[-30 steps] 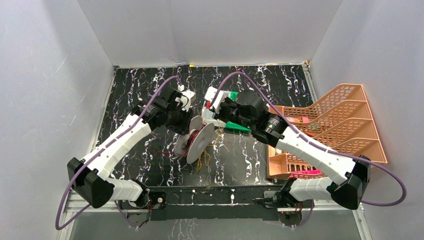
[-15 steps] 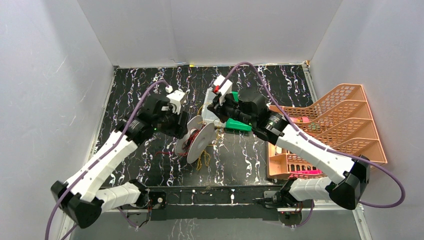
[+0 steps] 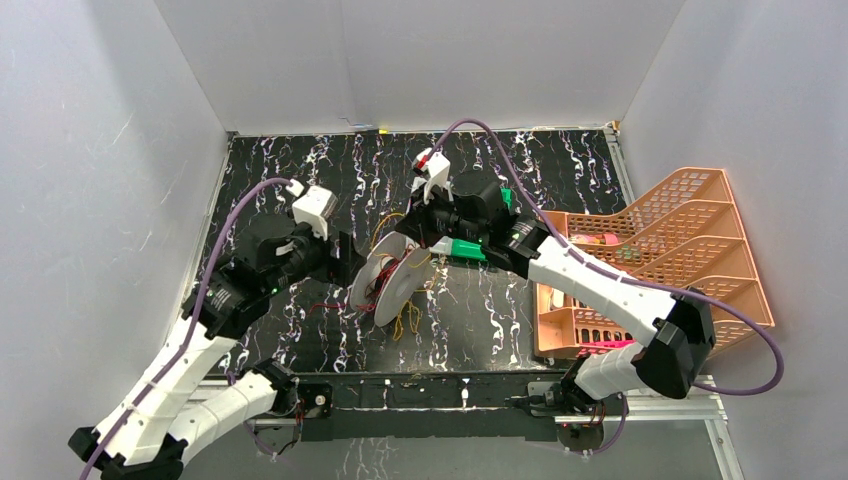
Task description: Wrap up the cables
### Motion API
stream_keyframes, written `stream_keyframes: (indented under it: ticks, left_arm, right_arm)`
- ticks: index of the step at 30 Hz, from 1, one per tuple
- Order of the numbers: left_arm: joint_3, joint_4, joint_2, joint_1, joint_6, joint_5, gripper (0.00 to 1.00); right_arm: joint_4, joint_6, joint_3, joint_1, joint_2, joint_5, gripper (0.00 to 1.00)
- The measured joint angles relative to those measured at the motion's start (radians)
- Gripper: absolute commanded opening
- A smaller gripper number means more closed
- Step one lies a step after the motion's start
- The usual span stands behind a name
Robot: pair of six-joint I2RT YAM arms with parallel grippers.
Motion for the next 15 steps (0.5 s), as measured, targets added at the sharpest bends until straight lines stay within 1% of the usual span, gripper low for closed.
stream_keyframes:
  ticks: [4, 11, 15]
  left_arm:
    - [-0.042, 0.026, -0.038, 0.000, -0.006, 0.005, 0.80]
    - [-0.105, 0.100, -0.016, 0.000, -0.021, 0.024, 0.80]
    - [-0.116, 0.131, 0.001, 0.000, -0.027, 0.039, 0.80]
  right_arm:
    - [0.002, 0.034, 0.000, 0.000, 0.013, -0.003, 0.00]
    - [0.009, 0.058, -0.019, 0.000, 0.034, -0.008, 0.00]
    - [0.016, 0.074, -0.048, 0.000, 0.045, -0.018, 0.00]
